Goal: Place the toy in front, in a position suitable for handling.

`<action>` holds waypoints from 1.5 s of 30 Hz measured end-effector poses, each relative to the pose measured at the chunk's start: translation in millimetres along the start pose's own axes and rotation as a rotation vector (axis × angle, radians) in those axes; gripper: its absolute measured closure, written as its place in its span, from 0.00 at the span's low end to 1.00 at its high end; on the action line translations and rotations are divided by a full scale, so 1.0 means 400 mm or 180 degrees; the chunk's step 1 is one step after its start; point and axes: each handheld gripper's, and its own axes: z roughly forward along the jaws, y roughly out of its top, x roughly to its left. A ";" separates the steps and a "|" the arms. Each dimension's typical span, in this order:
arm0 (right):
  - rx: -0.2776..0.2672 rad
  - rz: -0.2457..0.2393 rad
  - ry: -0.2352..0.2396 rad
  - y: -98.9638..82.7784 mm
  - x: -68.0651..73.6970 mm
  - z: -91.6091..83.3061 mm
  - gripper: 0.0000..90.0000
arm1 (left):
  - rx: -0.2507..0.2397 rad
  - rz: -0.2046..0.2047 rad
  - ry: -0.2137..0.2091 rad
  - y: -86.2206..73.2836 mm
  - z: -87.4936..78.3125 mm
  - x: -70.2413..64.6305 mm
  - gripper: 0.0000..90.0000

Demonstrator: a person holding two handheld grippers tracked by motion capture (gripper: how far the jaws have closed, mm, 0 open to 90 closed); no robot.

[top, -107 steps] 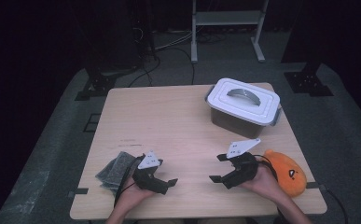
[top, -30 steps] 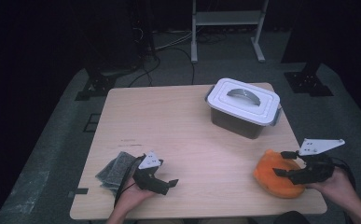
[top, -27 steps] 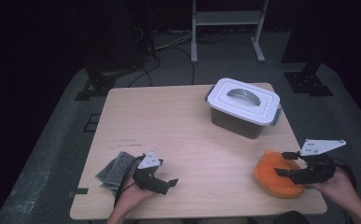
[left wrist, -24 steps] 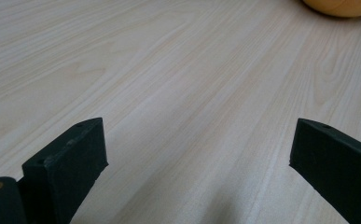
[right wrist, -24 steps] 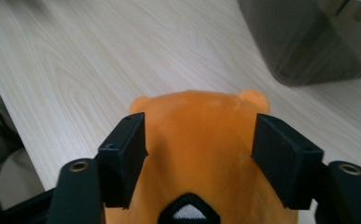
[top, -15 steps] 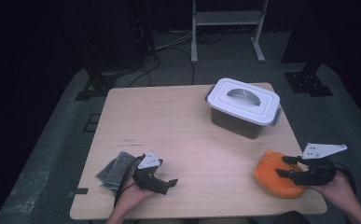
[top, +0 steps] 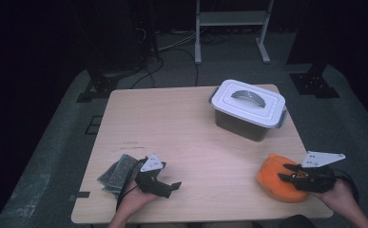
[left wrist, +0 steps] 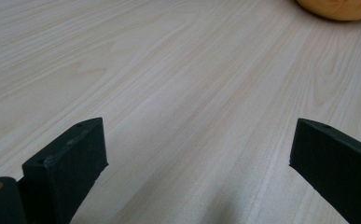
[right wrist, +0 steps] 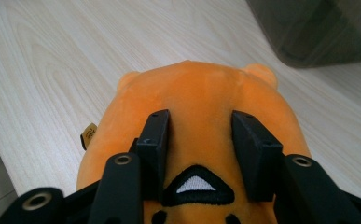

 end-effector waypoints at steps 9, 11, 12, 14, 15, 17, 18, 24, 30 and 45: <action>0.0030 0.0061 -0.0006 0.002 0.000 0.004 0.72 | -0.0024 -0.0019 -0.0008 0.000 -0.004 0.001 0.03; 0.0008 0.0075 -0.0006 0.002 0.000 0.003 0.73 | -0.0022 -0.0021 -0.0009 0.000 -0.004 0.002 0.03; -0.0007 0.0082 -0.0015 0.002 0.000 0.003 0.74 | -0.0025 -0.0034 -0.0012 0.000 -0.004 0.002 0.03; -0.0080 0.0108 -0.0053 0.002 0.001 -0.004 0.76 | -0.0038 -0.0035 -0.0012 0.001 -0.005 0.001 0.03; -0.0080 0.0108 -0.0053 0.002 0.001 -0.004 0.76 | -0.0036 -0.0028 -0.0011 0.001 -0.005 0.001 0.03; -0.0109 0.0109 -0.0051 0.005 -0.001 -0.014 0.78 | -0.0029 -0.0015 -0.0010 0.002 -0.006 -0.001 0.03; -0.0105 0.0108 -0.0034 0.007 -0.003 -0.018 0.79 | -0.0018 -0.0002 -0.0014 0.002 -0.007 0.000 0.03; -0.0103 0.0066 -0.0011 0.031 -0.006 -0.034 0.80 | -0.0022 -0.0026 -0.0031 0.002 -0.008 0.002 0.03; -0.0038 0.0037 0.0043 0.050 -0.008 -0.037 0.81 | 0.0003 -0.0028 -0.0038 0.000 -0.007 0.004 0.03; -0.0165 -0.0073 0.0237 0.117 -0.001 -0.067 0.82 | -0.0036 -0.0042 -0.0003 -0.001 -0.016 0.010 0.03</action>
